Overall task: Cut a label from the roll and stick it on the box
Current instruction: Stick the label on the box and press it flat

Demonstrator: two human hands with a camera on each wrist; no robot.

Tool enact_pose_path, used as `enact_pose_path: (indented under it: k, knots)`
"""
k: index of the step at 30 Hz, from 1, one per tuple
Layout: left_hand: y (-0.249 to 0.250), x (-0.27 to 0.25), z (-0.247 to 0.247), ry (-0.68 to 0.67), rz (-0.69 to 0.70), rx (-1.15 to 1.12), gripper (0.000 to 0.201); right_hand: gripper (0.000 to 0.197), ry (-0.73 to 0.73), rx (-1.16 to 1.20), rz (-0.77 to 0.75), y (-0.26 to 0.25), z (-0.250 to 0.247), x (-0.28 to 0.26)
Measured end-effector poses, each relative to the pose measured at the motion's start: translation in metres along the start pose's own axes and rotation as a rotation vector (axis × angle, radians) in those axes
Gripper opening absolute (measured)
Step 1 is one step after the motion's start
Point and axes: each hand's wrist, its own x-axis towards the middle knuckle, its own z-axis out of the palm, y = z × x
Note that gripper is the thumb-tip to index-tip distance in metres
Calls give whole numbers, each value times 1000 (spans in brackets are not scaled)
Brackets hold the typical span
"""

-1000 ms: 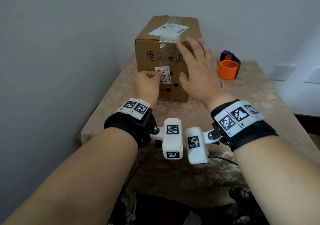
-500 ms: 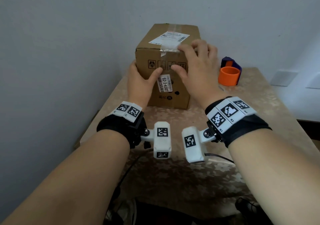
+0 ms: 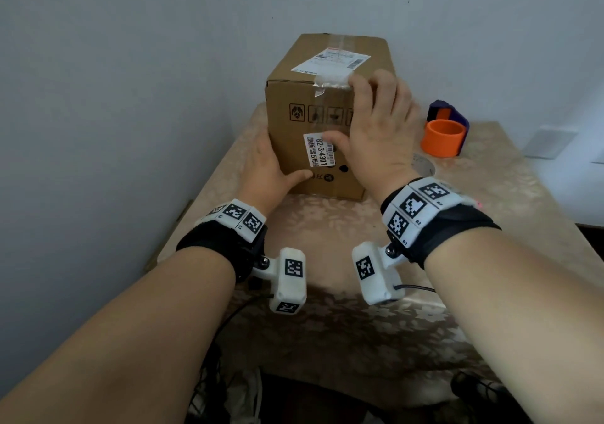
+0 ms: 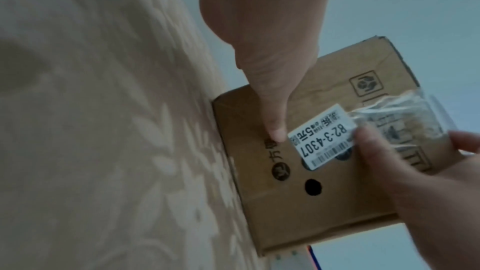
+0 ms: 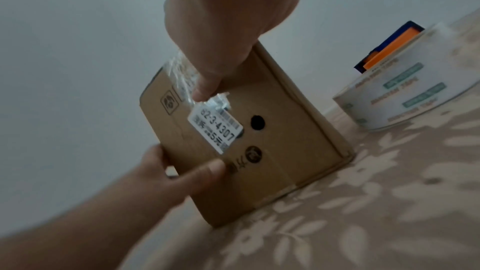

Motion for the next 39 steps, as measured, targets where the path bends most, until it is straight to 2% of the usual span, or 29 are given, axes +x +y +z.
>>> enact_pose_path:
  k: [3,6,9,11,17,19,21,23,25,28,33,36,37,39]
  knots:
    - [20,4,-10,151,74,-73,99,93,32,-62,-21,2,7,-7]
    - [48,15,-23,270,230,41,91,103,-26,-19,-26,2,5,-6]
    - [60,29,-29,198,372,273,78,108,-117,11,-37,5,-3,-5]
    - [56,32,-27,169,419,377,73,100,-162,64,-60,10,-10,-4]
    - [40,28,-23,153,463,645,104,74,-161,123,-135,20,-18,5]
    - [42,27,-26,99,464,726,114,66,-153,159,-132,20,-20,7]
    - [50,28,-28,77,491,714,106,59,-125,214,-121,22,-23,8]
    - [59,31,-28,133,531,630,83,55,-110,249,-127,24,-26,9]
    - [64,33,-24,176,536,600,71,54,-117,251,-135,26,-28,10]
    - [58,34,-15,208,553,610,77,53,-140,247,-147,27,-29,11]
    - [47,31,-8,238,607,747,103,55,-166,239,-155,27,-31,10]
    - [54,25,-12,153,550,814,115,57,-207,238,-144,26,-34,8]
    - [59,25,-17,98,524,812,115,57,-219,240,-141,26,-35,9]
    - [71,31,-30,48,542,755,96,56,-246,252,-135,27,-40,13]
